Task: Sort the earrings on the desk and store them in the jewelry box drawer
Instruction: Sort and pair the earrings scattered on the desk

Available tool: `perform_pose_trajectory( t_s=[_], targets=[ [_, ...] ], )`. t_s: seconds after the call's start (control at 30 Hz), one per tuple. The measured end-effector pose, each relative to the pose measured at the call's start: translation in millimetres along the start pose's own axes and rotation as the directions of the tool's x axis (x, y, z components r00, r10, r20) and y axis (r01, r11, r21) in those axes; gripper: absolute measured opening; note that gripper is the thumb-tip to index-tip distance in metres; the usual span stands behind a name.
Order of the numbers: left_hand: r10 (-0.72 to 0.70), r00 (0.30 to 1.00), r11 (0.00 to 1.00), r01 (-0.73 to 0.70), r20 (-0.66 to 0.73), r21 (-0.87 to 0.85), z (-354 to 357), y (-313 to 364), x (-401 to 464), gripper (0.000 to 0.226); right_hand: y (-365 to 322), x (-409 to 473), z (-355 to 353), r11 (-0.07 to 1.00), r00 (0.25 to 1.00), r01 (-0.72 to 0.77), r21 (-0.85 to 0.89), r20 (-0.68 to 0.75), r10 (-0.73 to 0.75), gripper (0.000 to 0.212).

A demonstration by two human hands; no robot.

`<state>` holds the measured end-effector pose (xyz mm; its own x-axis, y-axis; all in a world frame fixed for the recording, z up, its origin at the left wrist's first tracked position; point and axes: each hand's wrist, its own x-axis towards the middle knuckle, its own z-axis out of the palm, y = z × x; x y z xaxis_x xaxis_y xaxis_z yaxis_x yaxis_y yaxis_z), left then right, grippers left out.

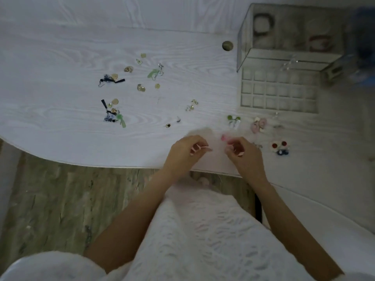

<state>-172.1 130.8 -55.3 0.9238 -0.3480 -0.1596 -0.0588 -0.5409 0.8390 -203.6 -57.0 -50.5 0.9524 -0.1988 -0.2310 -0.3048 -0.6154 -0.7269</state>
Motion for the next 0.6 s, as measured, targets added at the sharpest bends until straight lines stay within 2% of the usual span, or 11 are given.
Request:
perform_pose_trajectory(
  t_s=[0.07,0.13,0.27,0.4,0.6],
  targets=[
    [0.052,0.996,0.996,-0.056,0.069,0.064,22,4,4,0.015,19,-14,-6,0.994,0.994,-0.102,0.031,-0.024,0.103,0.011],
    [0.041,0.995,0.992,-0.051,0.089,0.113,41,7,7,0.017,33,-22,-6,0.991,0.99,-0.133,0.025,-0.05,0.134,0.012],
    [0.016,1.0,0.984,-0.019,0.018,0.178,58,9,10,0.019,40,-25,-2,0.99,0.985,-0.129,-0.049,-0.122,0.123,0.022],
    [0.004,1.0,0.973,0.002,-0.026,0.232,54,8,7,0.033,40,-31,-7,0.988,0.972,-0.131,-0.079,-0.209,0.112,0.025],
    [-0.042,0.999,0.963,0.038,0.011,0.267,49,6,-3,0.048,37,-31,-3,0.991,0.991,-0.087,-0.101,-0.109,0.076,0.037]
  ],
)
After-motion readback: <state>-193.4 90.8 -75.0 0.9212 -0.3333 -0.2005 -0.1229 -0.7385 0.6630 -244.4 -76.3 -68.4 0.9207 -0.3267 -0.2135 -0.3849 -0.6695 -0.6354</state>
